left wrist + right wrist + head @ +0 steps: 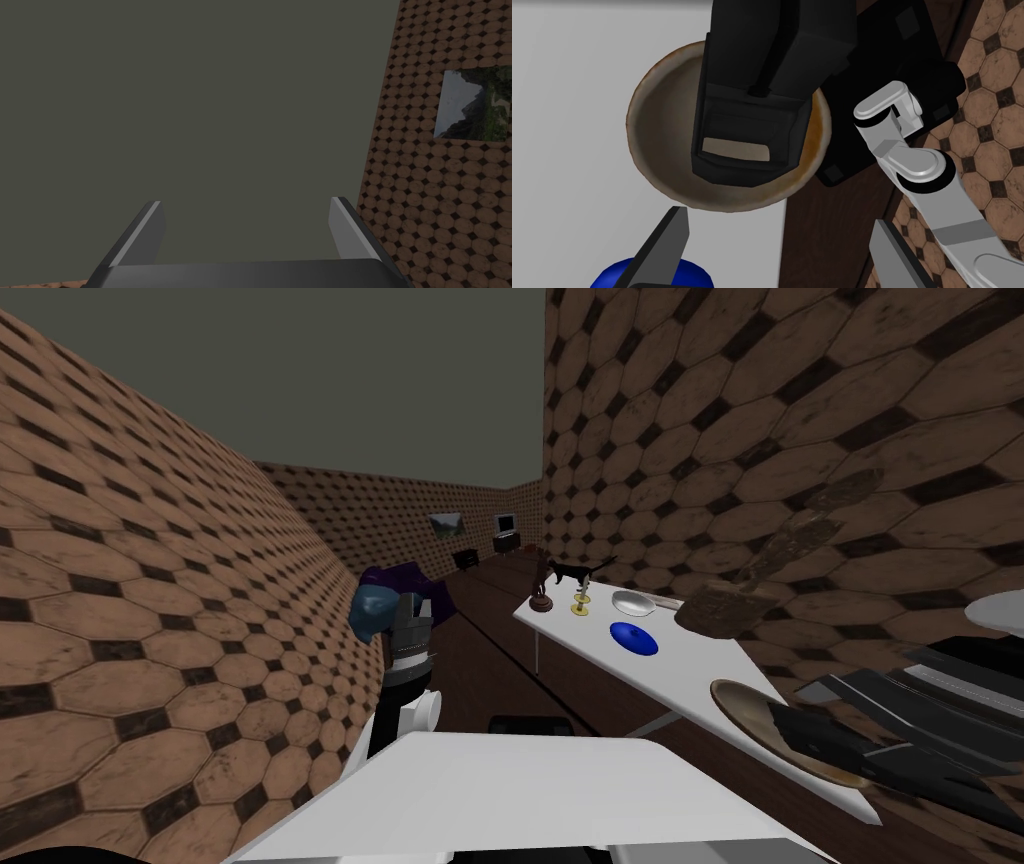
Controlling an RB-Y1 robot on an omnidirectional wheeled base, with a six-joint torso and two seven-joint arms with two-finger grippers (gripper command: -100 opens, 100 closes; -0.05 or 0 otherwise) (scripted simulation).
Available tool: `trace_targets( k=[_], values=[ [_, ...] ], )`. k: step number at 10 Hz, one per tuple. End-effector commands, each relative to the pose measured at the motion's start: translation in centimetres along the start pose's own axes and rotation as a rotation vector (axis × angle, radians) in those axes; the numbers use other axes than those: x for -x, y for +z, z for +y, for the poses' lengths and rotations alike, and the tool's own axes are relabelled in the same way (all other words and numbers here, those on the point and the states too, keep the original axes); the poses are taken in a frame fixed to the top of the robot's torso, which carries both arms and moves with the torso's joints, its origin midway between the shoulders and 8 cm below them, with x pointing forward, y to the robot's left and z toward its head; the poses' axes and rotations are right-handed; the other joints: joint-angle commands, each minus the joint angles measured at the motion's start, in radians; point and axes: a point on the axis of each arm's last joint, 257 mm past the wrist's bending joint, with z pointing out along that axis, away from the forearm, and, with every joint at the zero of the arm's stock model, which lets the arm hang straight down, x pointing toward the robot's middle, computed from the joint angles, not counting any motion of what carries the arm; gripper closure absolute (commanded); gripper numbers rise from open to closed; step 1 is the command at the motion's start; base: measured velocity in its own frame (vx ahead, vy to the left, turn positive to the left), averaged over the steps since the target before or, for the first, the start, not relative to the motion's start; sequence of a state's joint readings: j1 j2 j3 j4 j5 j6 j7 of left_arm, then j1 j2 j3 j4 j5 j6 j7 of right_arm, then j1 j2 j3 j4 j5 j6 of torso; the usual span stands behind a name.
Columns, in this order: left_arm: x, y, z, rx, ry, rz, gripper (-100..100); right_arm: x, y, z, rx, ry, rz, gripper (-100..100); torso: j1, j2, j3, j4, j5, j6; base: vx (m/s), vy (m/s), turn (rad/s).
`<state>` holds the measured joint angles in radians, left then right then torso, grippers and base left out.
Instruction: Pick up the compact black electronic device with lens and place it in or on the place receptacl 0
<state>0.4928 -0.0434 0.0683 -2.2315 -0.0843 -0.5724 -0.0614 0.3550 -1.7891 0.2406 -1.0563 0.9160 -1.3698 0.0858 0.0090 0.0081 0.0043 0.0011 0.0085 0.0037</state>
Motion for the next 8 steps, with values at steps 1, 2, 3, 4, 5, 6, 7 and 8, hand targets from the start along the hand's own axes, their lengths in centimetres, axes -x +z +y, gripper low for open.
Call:
trace_targets(
  k=[1, 2, 3, 4, 5, 6, 7, 8],
  values=[
    [0.0, 0.0, 0.0, 0.000, 0.000, 0.000, 0, 0.4, -0.6, -0.8, -0.018, 0.015, 0.019, -100, 0.000, 0.000, 0.000, 0.000, 0.000, 0.000, -0.037, -0.022, -0.002],
    [0.0, 0.0, 0.0, 0.000, 0.000, 0.000, 0, 0.6, -1.2, -1.6, -0.038, 0.007, 0.033, -100, 0.001, -0.001, -0.001, 0.000, 0.000, 0.000, -0.006, -0.002, 0.012],
    [0.0, 0.0, 0.0, 0.000, 0.000, 0.000, 0, 1.2, -1.9, -2.5, -0.064, -0.018, 0.040, -100, 0.002, -0.003, -0.002, -0.001, 0.001, -0.001, 0.006, 0.003, 0.001],
    [0.0, 0.0, 0.0, 0.000, 0.000, 0.000, 0, 1.3, -1.9, -2.6, -0.067, -0.020, 0.038, -100, 0.003, -0.005, -0.003, -0.001, 0.001, -0.001, 0.009, 0.006, 0.000],
    [0.0, 0.0, 0.0, 0.000, 0.000, 0.000, 0, 1.3, -1.9, -2.6, -0.067, -0.020, 0.038, -100, 0.003, -0.005, -0.003, -0.001, 0.001, -0.001, 0.006, 0.004, 0.001],
    [0.0, 0.0, 0.0, 0.000, 0.000, 0.000, 0, 2.0, -2.0, -2.3, -0.048, -0.011, 0.050, -100, 0.003, -0.005, -0.003, -0.001, 0.001, 0.000, -0.046, -0.016, -0.157],
    [0.0, 0.0, 0.0, 0.000, 0.000, 0.000, 0, 2.2, -2.6, -3.0, -0.070, -0.008, 0.062, -100, 0.002, -0.002, -0.001, -0.001, 0.000, 0.000, -0.066, -0.037, -0.115],
    [0.0, 0.0, 0.0, 0.000, 0.000, 0.000, 0, 2.3, -3.0, -3.5, -0.086, 0.009, 0.072, -100, 0.001, 0.000, 0.000, 0.000, 0.000, 0.000, -0.038, -0.029, 0.009]
  ],
)
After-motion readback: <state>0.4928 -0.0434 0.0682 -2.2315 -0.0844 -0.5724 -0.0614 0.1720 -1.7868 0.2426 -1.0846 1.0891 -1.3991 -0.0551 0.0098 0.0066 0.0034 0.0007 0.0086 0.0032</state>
